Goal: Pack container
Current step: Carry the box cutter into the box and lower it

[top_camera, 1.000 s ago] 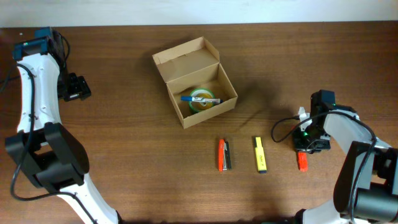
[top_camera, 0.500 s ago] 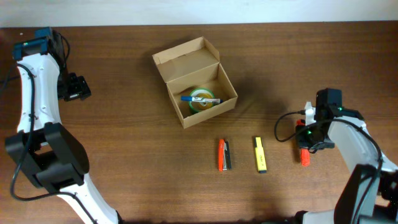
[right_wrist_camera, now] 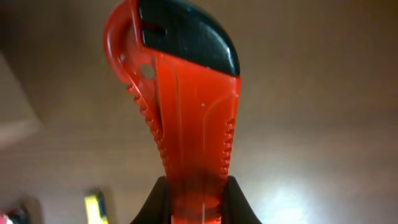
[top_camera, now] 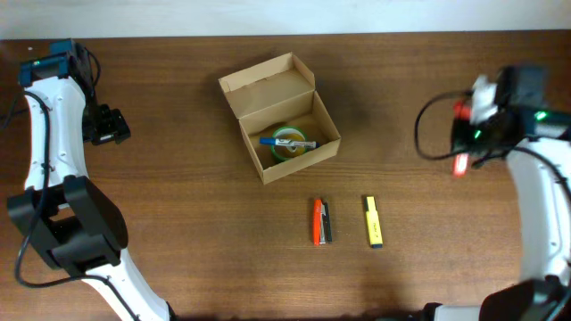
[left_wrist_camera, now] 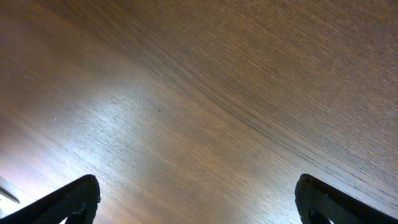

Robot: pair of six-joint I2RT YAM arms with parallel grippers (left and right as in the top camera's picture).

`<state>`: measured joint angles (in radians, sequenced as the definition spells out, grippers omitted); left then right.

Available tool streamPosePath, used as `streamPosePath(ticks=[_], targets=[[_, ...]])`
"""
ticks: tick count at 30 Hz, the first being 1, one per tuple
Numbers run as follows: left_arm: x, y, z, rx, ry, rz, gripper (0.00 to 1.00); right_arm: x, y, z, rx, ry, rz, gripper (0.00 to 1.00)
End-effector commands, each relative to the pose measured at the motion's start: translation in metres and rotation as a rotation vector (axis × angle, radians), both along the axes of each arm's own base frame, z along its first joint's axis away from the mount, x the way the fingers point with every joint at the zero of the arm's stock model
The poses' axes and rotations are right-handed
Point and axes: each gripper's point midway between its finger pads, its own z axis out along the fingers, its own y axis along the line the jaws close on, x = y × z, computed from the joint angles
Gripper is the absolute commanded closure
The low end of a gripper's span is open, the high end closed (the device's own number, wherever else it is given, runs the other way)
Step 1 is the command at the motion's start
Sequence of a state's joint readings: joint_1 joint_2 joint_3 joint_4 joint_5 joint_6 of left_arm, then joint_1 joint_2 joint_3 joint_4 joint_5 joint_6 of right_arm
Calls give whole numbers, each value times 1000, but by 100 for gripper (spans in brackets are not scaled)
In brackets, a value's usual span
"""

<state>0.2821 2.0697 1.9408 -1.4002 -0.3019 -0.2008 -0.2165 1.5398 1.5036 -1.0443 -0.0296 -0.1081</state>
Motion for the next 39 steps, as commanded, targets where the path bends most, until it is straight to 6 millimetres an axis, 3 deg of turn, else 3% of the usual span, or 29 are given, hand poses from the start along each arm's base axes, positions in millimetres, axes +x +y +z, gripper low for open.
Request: streamPosePath(ticks=[1, 5, 9, 13, 16, 20, 24, 31, 39], targets=[[-2, 0, -1, -5, 6, -13, 0, 18, 6, 64, -2, -173, 61, 96], [-2, 0, -1, -5, 6, -13, 0, 36, 18, 100, -29, -255, 127, 96], [-2, 0, -1, -5, 6, -13, 0, 57, 48, 103, -59, -264, 257, 97], [-2, 0, -1, -5, 6, -13, 0, 80, 87, 82, -75, -210, 397, 96], [-2, 0, -1, -5, 6, -13, 0, 93, 112, 52, -108, -121, 495, 96], [-2, 0, -1, -5, 6, -13, 0, 94, 149, 5, -133, 32, 688, 96], [-2, 0, -1, -5, 6, -13, 0, 83, 186, -25, -185, 119, 928, 96], [-2, 0, -1, -5, 6, -13, 0, 75, 257, -25, -365, 46, 1293, 96], [-2, 0, -1, -5, 6, -13, 0, 61, 309, -27, -426, -5, 1471, 96]])
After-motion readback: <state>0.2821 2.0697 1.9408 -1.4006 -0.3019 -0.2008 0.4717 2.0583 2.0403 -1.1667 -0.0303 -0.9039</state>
